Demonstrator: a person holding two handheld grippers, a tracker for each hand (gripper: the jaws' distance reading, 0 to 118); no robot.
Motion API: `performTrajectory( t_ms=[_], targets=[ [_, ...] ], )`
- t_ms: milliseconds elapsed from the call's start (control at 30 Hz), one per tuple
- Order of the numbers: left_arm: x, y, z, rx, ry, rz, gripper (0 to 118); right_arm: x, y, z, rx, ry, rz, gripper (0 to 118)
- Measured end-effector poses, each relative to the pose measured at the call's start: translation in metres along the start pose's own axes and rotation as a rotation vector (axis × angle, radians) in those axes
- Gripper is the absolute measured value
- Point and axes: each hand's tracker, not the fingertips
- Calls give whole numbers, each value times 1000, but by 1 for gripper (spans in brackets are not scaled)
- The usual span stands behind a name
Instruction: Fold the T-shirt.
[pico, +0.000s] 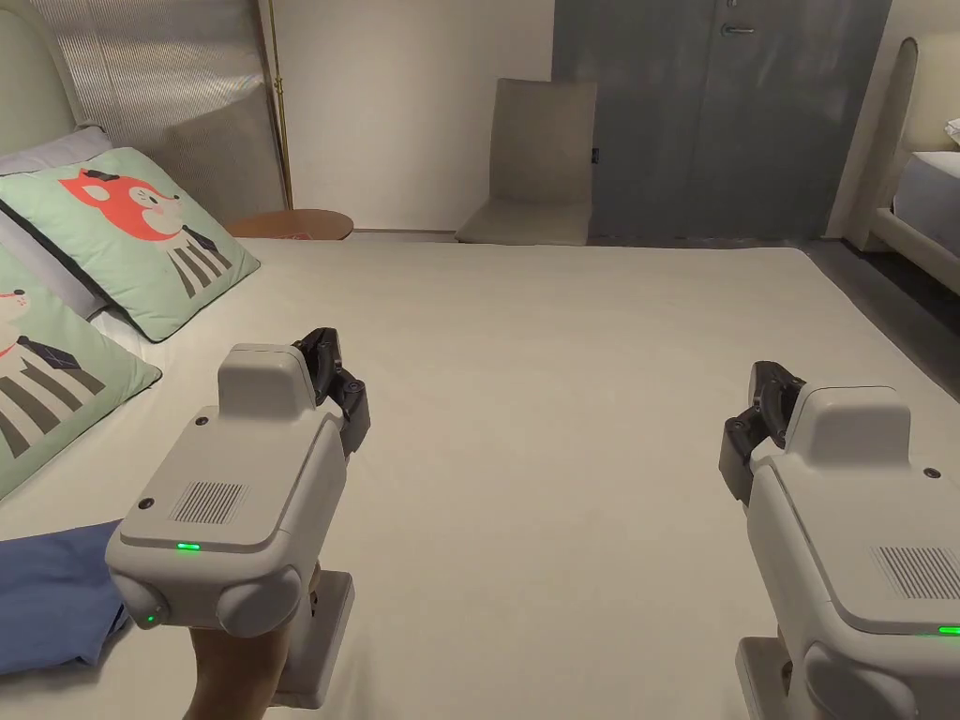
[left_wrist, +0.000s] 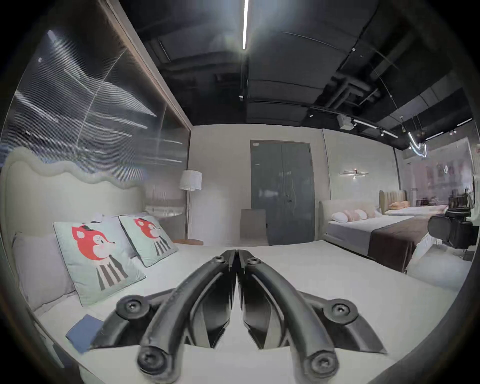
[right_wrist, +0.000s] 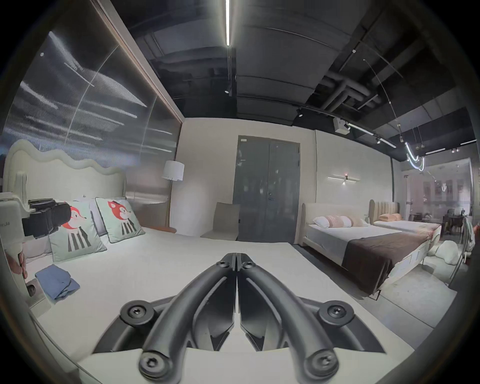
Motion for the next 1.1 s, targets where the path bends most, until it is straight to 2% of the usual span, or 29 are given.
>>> performTrajectory(
  t_ms=[1100],
  targets=[
    [8,3,3,-22,-39,-2,0,-4,15,4,8,-1,14,2]
  ],
)
